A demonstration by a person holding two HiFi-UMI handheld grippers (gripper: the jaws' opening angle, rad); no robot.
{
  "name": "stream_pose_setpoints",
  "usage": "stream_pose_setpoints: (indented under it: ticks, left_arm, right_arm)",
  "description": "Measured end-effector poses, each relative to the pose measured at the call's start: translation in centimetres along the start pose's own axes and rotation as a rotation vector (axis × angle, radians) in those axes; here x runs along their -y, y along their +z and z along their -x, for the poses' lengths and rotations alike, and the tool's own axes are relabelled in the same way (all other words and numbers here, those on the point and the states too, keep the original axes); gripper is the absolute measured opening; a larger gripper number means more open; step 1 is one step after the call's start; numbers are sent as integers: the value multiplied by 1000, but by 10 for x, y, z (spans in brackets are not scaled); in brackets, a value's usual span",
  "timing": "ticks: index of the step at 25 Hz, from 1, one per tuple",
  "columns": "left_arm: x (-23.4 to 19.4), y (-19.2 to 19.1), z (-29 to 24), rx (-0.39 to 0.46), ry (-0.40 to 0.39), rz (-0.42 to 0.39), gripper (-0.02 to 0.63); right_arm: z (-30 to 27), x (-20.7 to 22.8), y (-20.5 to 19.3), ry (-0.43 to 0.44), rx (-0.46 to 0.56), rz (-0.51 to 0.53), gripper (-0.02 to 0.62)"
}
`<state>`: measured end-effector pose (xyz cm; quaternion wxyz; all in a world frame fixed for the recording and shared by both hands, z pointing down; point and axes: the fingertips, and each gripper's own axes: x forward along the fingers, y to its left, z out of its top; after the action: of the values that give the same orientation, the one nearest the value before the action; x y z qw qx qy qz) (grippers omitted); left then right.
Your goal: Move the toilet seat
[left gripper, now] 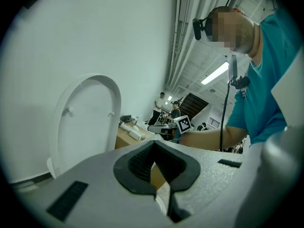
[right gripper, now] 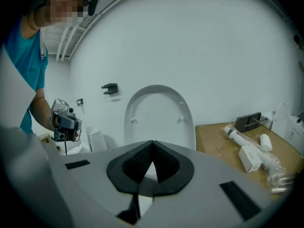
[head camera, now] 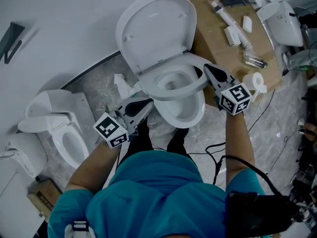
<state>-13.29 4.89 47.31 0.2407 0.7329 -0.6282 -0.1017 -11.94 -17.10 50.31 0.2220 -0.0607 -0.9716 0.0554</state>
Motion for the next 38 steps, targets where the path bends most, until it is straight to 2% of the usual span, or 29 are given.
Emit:
stream_pose_setpoints:
  ticks: [3,5,17,38]
  left_arm:
    - [-3,-1,4,0,2,3,3]
    - [-5,-3,8,-1,13,11,3]
    - [-13,2,16,11,31,21,3]
    - [-31,1,29,29,60,43,3]
  right_arm:
    - [1,9,9,-48,90,-46,-2]
    - [-6,10,17,-55,116,-35,-2]
    - [-28,13,46,-91,165,41,-2]
    - [-68,27,86,-152,243,97,-2]
